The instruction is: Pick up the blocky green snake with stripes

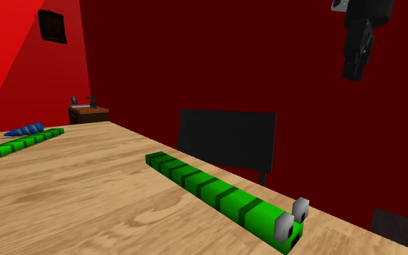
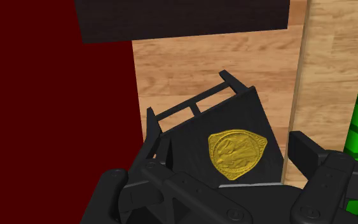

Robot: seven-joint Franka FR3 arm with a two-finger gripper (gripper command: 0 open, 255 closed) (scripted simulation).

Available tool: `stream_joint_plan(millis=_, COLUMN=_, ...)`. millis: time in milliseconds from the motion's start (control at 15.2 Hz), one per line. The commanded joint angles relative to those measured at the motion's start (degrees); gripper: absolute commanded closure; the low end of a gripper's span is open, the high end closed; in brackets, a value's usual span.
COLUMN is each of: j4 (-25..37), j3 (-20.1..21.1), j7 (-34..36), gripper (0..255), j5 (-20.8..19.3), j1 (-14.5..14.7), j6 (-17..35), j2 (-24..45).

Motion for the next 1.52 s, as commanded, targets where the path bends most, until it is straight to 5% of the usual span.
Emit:
stream_joint_plan(millis=0, j4=0.00, j3=0.00, j7=0.00, gripper=0, j5=0.00, j1=0.00, j6=0.00, j2=0.00)
stream_joint_plan(millis=792, j4=5.50, j3=13.34, j7=14.13, gripper=0, j5=3.58, j1=2.91, j6=12.83, j2=19.17)
stream_joint_plan(millis=1452, j4=18.12, j3=22.55, j7=28.04, gripper=0, j5=-2.25, j1=3.85, j6=19.44, j2=40.48)
